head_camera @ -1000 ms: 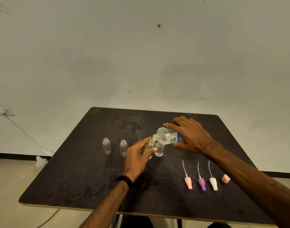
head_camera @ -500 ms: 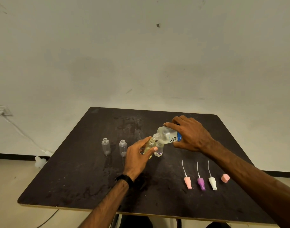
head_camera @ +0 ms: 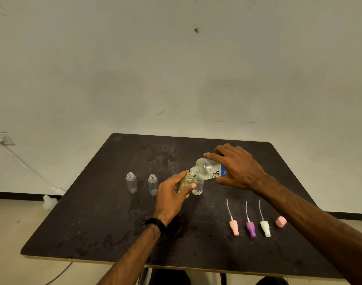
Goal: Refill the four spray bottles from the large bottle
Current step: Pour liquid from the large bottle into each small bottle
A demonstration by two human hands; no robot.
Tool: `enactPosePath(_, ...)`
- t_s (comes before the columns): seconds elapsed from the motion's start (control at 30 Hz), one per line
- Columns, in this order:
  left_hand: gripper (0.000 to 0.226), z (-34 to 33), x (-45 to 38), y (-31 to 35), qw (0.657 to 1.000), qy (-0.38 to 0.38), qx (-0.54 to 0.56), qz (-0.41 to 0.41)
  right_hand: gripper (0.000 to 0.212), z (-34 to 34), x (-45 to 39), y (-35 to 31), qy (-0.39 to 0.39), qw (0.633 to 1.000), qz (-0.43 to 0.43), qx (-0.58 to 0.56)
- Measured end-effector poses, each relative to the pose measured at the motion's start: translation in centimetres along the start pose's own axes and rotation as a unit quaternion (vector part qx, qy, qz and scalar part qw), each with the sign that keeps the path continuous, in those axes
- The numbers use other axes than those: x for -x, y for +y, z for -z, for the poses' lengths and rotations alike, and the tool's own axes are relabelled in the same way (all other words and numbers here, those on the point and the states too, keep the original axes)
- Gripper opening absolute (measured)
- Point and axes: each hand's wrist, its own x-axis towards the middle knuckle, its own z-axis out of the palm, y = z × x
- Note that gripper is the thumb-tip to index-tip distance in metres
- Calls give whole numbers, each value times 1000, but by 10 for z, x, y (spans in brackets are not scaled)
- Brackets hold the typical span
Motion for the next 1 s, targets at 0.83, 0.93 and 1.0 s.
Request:
enactPosePath(0.83,53,0,-2,-3,1000,6,2,1,81,-1,-3,-2,-1,1000,-3,5)
enactPosePath(0.93,53,0,0,-3,1000,4,-4,-2,80,-1,-3,-2,-1,1000,-2,8)
enactPosePath(1.0,52,0,0,-3,1000,5,-7,-5,80,0,-2,-3,0,1000,-2,8)
